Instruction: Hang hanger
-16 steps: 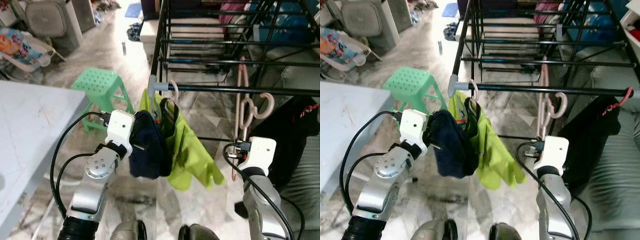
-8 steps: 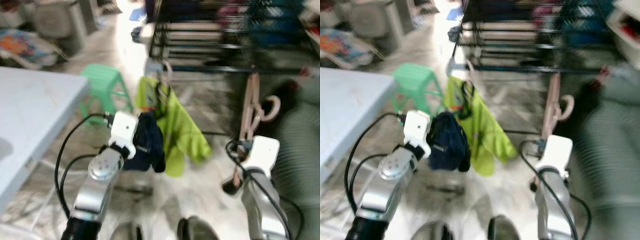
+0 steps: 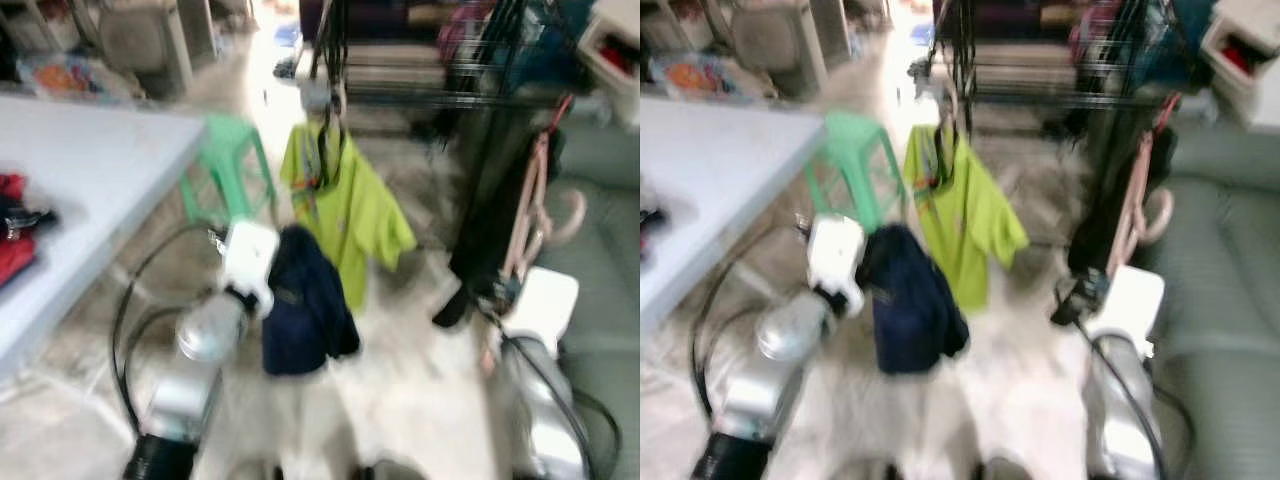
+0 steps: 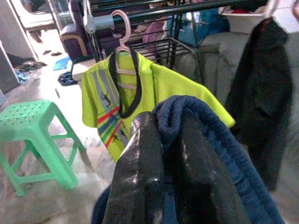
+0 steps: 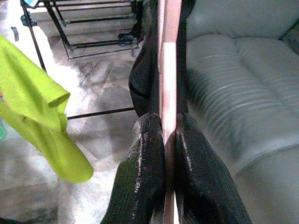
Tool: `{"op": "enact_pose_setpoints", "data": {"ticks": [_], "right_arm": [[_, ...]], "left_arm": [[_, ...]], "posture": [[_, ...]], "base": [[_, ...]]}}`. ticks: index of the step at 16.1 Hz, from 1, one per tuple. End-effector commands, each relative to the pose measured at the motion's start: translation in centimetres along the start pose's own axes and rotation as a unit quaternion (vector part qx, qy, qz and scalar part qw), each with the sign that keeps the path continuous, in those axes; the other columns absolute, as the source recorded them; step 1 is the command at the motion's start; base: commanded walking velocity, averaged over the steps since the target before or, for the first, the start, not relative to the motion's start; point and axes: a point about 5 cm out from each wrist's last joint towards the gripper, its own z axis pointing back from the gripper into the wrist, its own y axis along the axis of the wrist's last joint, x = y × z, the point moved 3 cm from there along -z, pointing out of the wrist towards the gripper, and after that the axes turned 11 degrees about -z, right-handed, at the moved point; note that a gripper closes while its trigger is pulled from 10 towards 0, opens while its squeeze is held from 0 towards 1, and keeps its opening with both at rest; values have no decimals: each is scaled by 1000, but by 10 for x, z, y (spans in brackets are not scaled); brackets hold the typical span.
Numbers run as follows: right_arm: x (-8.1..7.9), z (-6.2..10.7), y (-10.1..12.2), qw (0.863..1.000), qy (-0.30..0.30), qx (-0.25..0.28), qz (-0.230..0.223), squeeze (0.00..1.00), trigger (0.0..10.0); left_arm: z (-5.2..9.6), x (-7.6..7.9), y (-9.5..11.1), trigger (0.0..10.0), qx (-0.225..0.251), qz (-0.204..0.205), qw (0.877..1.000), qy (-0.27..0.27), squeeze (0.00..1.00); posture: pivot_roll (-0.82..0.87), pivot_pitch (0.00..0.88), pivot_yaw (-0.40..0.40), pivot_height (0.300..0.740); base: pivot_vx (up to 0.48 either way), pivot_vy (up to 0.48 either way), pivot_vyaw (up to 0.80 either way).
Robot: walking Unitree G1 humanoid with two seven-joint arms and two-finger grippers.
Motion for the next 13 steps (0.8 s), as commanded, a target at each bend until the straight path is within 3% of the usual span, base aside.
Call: {"op": "enact_pose_setpoints", "data": {"ticks": [1,3,6,10,13], "right_arm": [[-4,-1,1,1000,4,-1,-4,0,10000],[-6,-3,-1,1000,5,-6,-7,0,10000],[-6,-4,0,1000,5,-5,-1,0,10000],[-8,-6,2,1000,6,-3,0,0,10000],[-10,-7,2,1000,10,-3,4,0,10000]], "left_arm": [[0,-2,8,10000,19,-4,1000,-4,0],[-1,1,9,10000,22,-15,1000,-11,0],[1,4,6,10000,16,3,1000,-21,0],[-1,2,8,10000,22,-9,999,-22,0],[-1,6,10,10000,23,-8,999,-28,0]], "posture": [[-53,25,27,740],[-52,27,26,740],[-53,27,25,740],[-51,34,24,740],[-50,31,25,740]], "base": [[-255,0,0],[0,0,-800],[0,0,-800],[0,345,-800],[0,0,-800]]}}
